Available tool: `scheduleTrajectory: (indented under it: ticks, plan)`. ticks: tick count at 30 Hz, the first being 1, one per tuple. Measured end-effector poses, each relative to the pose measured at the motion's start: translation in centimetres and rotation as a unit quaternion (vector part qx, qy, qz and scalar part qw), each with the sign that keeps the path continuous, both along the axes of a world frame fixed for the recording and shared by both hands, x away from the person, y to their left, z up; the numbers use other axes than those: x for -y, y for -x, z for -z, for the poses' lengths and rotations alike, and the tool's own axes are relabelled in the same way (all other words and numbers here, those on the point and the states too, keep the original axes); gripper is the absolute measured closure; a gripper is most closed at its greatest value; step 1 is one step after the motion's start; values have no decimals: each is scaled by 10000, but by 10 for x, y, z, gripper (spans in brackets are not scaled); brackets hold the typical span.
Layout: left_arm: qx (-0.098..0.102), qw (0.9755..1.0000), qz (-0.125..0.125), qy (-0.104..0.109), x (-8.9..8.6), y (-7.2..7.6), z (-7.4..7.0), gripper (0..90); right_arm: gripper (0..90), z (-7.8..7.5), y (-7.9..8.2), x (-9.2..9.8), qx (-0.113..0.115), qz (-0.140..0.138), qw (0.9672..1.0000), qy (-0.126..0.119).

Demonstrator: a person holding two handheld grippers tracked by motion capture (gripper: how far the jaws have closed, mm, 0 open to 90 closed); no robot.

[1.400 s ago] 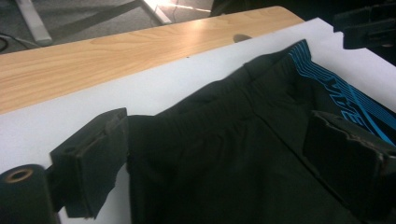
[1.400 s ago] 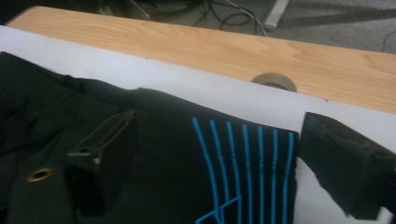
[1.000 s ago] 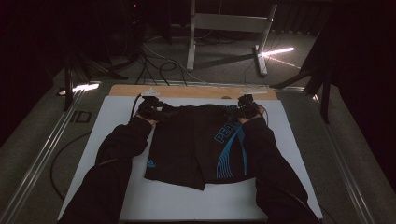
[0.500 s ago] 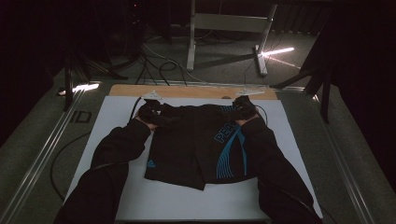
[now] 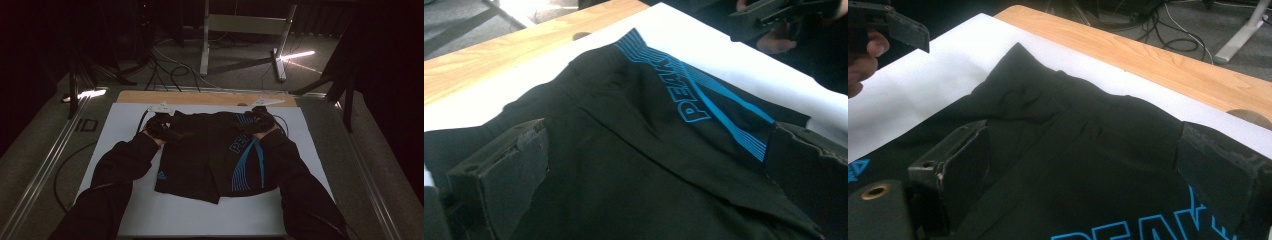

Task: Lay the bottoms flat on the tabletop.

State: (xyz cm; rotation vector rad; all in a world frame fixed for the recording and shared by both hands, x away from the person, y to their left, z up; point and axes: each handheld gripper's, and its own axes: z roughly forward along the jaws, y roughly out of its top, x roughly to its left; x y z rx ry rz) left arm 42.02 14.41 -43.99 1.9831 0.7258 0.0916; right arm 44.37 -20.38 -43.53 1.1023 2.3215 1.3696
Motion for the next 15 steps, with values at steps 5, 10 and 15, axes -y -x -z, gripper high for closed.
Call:
scheduleTrajectory:
  ticks: [5, 10, 15]
  plan:
    - [77, 10000, 41, 6, -2, 9, -7, 1, 85, -1, 8, 0, 10, -183, 9998, -28]
    - [126, 9998, 122, 67, -4, 19, -11, 1, 84, -2, 19, 1, 36, -257, 9997, 16]
    - [126, 9997, 230, -9, -5, 30, -9, 1, 85, -4, 32, 1, 133, -369, 9992, 3]
